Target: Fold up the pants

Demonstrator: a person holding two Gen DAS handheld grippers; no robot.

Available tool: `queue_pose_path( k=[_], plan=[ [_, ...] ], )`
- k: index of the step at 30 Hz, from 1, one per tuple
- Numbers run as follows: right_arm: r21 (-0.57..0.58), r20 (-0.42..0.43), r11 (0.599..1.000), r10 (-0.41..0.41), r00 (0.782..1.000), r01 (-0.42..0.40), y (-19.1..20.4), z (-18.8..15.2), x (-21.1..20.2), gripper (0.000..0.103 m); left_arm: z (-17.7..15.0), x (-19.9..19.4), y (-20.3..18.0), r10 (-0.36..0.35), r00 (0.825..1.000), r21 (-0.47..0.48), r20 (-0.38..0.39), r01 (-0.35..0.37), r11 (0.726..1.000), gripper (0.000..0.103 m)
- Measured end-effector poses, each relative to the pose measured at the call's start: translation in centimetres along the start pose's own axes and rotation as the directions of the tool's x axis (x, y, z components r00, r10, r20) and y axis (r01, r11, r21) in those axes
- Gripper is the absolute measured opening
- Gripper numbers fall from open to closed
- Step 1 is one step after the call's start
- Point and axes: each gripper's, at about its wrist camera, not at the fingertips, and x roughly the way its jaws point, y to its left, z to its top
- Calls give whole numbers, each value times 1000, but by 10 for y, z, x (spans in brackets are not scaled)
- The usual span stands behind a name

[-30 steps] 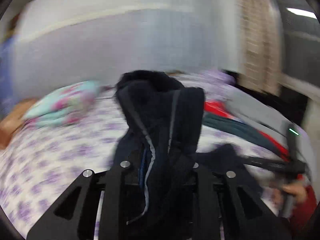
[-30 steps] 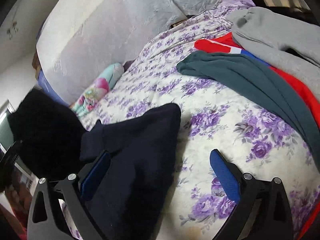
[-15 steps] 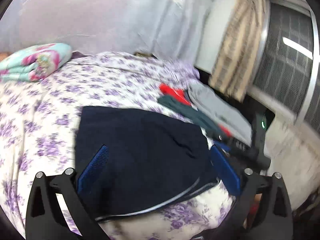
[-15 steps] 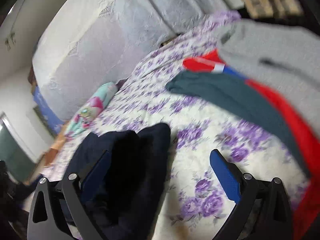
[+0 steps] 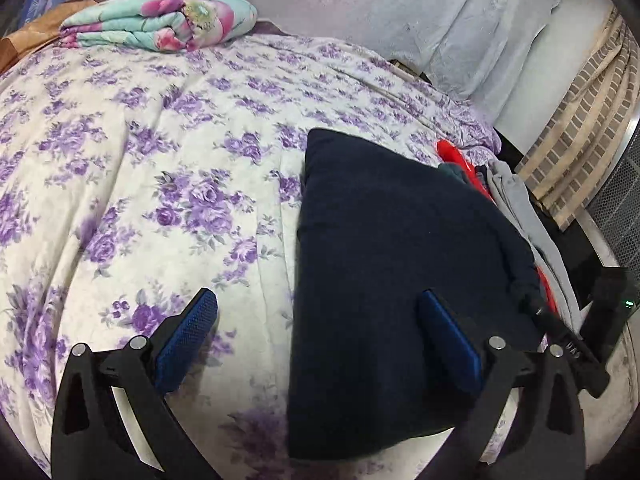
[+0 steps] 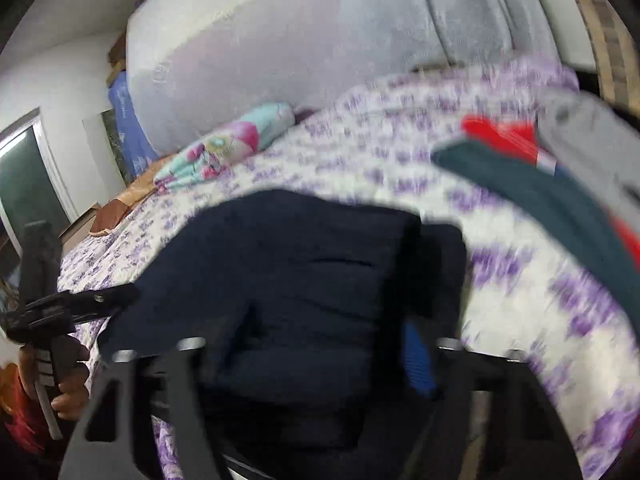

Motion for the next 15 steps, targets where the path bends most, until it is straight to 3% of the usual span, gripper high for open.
queue_pose_path(
  k=[2,5,7,8,9,12,13,15],
  plan=[
    [-8,32,1000,3,999,-3,3,7,-13,46,3,-4,-11,10,1000,50,20,-11,999,98],
    [-35,-33,998,-58,998,57,-6,7,-2,46,-1,-10,-32,73,995,157,75,-84,984,98],
    [-44,-133,994,-106,986,101,-18,-15,19,64,-4,5,-40,113,993,223,43,-120,968,99],
    [23,-126,997,-65,990,68,-28,-14,12,64,-10,21,-39,128,992,251,2,-125,960,99],
    [43,-104,997,-52,993,57,-30,-9,9,73,-12,27,-33,126,992,231,-22,-117,966,99],
    [-57,53,986,-153,987,156,-9,7,-24,75,-6,24,-9,19,998,79,-68,-14,997,99],
    [-99,110,978,-175,978,186,2,13,-32,75,-1,20,-8,33,997,72,-63,-28,997,99],
    [-188,187,963,-158,970,193,29,26,-42,76,8,3,-11,95,995,91,18,-97,991,98]
  ],
)
